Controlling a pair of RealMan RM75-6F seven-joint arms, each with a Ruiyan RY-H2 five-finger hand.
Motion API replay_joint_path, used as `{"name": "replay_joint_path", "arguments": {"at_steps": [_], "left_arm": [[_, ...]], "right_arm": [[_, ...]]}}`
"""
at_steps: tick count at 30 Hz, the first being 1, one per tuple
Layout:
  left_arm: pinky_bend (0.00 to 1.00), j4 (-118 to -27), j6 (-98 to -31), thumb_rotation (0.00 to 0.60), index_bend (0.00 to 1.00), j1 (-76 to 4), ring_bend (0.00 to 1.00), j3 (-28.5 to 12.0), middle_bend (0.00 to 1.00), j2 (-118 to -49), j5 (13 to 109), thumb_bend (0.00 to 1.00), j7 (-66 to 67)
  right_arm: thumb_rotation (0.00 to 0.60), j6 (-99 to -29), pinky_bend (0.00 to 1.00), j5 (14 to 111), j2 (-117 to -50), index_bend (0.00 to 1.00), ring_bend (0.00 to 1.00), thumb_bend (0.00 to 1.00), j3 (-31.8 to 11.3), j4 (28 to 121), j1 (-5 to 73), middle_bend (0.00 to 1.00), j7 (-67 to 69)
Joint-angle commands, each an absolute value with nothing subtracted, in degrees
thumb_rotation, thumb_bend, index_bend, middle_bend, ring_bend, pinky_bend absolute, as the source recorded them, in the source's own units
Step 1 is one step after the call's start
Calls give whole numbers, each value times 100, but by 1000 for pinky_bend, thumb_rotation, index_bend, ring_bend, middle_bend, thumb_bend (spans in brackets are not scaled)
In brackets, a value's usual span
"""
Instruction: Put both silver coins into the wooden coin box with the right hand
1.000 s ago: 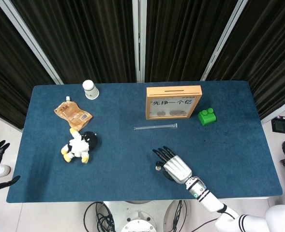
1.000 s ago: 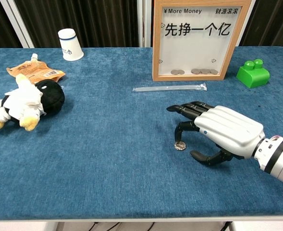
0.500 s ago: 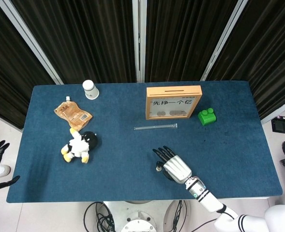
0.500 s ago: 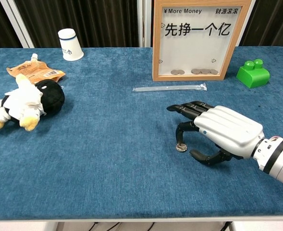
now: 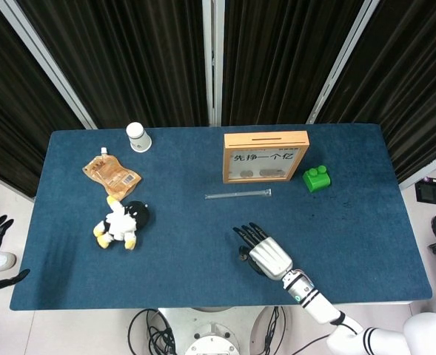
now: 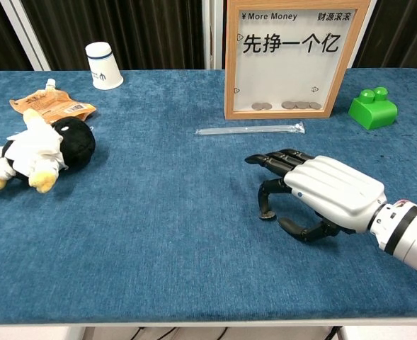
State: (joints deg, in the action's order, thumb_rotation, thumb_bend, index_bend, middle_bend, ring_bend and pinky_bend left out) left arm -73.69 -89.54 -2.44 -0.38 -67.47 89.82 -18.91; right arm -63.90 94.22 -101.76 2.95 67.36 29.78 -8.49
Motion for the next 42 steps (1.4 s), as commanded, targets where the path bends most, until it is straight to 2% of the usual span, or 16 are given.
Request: {"name": "replay_joint_path", "arguments": {"at_steps": [1, 24, 26, 34, 42], "left_arm": [[0, -7358, -8954, 600, 64, -245, 0, -39, 11, -6753, 8981, 86, -1905], [0, -7197, -8956, 600, 64, -261, 0, -10, 11, -6790, 9031, 86, -2115], [0, -7198, -8952, 600, 64, -259, 0, -5, 11, -6788, 9030, 86, -2134], [0, -7206, -8968, 600, 64, -256, 0, 1, 11, -6778, 9040, 87, -2159], [0, -7217, -8968, 600, 64, -258, 0, 5, 11, -6774, 9046, 86, -2153]], "right_arm": [[600, -6398, 0, 9424, -10183, 440, 0, 330, 294, 6729, 2978, 17, -852], [600, -6523, 0, 9447, -10373, 479, 0, 339, 229, 6517, 2996, 21, -944], [600, -6536, 0, 9459, -10378, 455, 0, 338, 230, 6514, 3000, 21, -934], [600, -6566, 0, 9509, -10343, 223, 0, 337, 258, 6541, 3019, 18, -896], [600, -6626, 0, 9547, -10325, 210, 0, 337, 272, 6556, 3015, 15, -884]]}}
